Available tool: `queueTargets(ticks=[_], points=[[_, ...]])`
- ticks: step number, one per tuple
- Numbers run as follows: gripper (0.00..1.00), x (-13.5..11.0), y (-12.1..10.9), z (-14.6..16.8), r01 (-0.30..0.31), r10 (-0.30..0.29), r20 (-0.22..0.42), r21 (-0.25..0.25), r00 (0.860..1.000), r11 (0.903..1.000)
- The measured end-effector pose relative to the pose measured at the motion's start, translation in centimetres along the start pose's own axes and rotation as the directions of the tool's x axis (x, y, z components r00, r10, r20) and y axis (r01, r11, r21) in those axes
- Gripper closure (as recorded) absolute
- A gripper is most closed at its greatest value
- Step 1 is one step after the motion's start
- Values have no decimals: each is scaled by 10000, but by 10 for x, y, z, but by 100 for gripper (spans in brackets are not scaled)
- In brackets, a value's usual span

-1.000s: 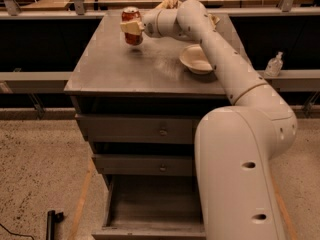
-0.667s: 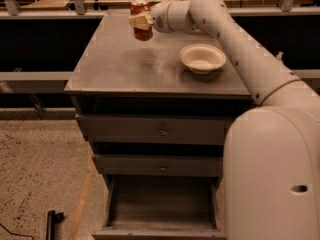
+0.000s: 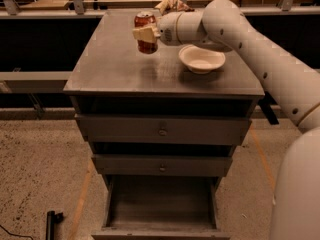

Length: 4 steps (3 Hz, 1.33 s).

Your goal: Place coke can into bottom drawer

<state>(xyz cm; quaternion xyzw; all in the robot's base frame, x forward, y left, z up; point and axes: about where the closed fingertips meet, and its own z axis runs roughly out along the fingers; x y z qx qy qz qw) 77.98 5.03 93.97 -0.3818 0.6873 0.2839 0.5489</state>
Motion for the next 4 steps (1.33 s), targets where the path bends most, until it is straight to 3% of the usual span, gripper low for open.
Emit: queueTargets(ticks=[2,3,4], points=[[100,-2,13,1,163,-164,-147,-45,9998,9999],[100,-7,38,-16,126,-123,-283,130,9995,9998],[100,11,75,-37,-208,203,-243,-233,9995,9995]])
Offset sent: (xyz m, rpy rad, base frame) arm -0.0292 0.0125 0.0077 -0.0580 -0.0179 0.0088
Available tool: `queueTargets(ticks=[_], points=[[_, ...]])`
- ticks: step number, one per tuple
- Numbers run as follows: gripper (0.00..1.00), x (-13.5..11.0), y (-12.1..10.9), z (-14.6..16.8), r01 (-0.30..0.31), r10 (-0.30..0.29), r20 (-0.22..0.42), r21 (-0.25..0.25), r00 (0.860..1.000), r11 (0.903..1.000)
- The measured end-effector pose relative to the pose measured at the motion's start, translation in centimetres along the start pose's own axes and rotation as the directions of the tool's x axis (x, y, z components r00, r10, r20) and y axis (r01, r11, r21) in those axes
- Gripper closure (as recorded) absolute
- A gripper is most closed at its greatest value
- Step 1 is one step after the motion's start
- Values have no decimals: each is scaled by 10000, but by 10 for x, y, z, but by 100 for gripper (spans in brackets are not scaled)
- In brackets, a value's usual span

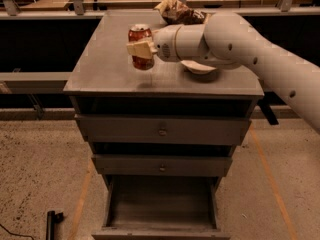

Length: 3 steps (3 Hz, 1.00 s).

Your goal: Place coke can into bottom drawer

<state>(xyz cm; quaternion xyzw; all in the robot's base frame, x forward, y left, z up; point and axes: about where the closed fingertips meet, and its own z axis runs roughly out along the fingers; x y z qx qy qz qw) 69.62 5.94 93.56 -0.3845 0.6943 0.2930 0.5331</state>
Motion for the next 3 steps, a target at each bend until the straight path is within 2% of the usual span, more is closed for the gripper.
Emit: queueTargets(ticks=[1,2,3], points=[[100,14,38,-24,-273,297,445,-537,9986,9982],[100,9,62,-46,-138,187,552,-875,9983,9961],[100,9,62,-49,-143,191,548,-869,9983,9961]])
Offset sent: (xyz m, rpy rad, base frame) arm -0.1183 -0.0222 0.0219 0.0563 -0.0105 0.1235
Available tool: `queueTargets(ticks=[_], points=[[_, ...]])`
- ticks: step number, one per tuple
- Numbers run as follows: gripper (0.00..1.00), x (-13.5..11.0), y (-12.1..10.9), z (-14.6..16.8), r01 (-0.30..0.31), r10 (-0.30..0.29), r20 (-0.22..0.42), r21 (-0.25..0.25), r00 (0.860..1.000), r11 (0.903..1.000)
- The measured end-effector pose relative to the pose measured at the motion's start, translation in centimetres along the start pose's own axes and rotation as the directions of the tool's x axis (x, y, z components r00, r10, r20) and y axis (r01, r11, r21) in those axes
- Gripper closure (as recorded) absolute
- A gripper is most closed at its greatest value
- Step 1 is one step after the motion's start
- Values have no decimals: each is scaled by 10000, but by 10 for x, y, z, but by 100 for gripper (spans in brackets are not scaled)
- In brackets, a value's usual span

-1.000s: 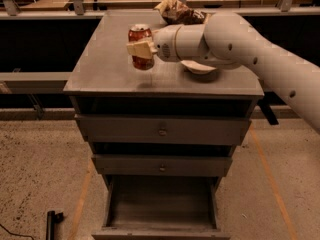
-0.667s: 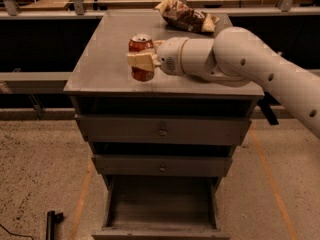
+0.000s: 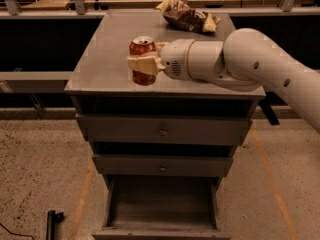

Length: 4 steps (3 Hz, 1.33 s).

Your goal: Place coke can into bottom drawer

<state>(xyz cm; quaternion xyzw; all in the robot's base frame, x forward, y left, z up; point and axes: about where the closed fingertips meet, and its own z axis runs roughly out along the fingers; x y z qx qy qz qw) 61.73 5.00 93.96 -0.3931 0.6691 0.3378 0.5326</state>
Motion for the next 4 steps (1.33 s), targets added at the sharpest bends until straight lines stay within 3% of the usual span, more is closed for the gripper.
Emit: queueTargets(ticks=[1,2,3,4], points=[[100,-1,2,1,-72,72,74,-40,9999,10000],[100,3,22,0,-107,113,412,-153,9991,9998],[100,11,53,-2,-229,259,1026,-301,9944,9993],[100,35,92,-6,-223,325,1197,-857,9923,9961]])
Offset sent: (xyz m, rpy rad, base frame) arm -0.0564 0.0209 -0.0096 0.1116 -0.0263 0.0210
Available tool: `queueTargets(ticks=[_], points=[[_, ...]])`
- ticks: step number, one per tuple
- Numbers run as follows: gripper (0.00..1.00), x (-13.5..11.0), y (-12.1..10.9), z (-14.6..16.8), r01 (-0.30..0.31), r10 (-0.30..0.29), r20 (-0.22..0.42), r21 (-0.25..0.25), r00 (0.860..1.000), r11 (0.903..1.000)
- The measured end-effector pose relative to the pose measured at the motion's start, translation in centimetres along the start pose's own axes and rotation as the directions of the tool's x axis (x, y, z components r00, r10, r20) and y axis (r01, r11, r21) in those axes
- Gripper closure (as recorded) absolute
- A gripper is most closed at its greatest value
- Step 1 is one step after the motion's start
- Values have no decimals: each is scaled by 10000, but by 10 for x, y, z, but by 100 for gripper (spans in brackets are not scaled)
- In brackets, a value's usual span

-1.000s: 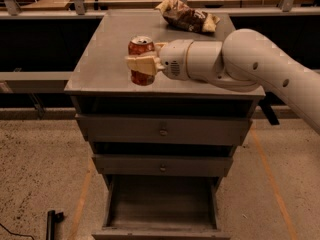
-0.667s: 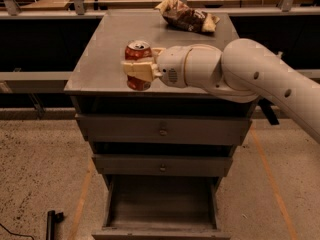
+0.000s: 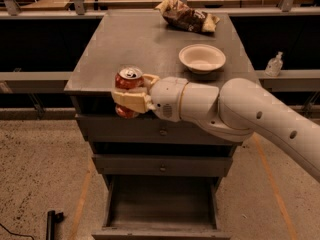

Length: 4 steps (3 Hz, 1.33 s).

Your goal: Place coke can into bottom drawer

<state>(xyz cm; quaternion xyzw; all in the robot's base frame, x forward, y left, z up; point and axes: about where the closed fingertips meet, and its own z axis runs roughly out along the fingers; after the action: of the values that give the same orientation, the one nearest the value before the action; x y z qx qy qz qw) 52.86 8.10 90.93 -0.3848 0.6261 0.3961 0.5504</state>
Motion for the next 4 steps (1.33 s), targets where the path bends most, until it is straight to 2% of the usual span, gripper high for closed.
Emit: queueTargets(ticks=[1,2,3,4], points=[[100,37,27,-6,523,-526,-487,-84,9974,9986],[100,105,43,-4,958,-902,-1275,382,9877,9947],[100,103,43,-3,950,-892,-1256,414,9881,9946],[100,115,48,3,881,-828,-1165,406,9897,9953]])
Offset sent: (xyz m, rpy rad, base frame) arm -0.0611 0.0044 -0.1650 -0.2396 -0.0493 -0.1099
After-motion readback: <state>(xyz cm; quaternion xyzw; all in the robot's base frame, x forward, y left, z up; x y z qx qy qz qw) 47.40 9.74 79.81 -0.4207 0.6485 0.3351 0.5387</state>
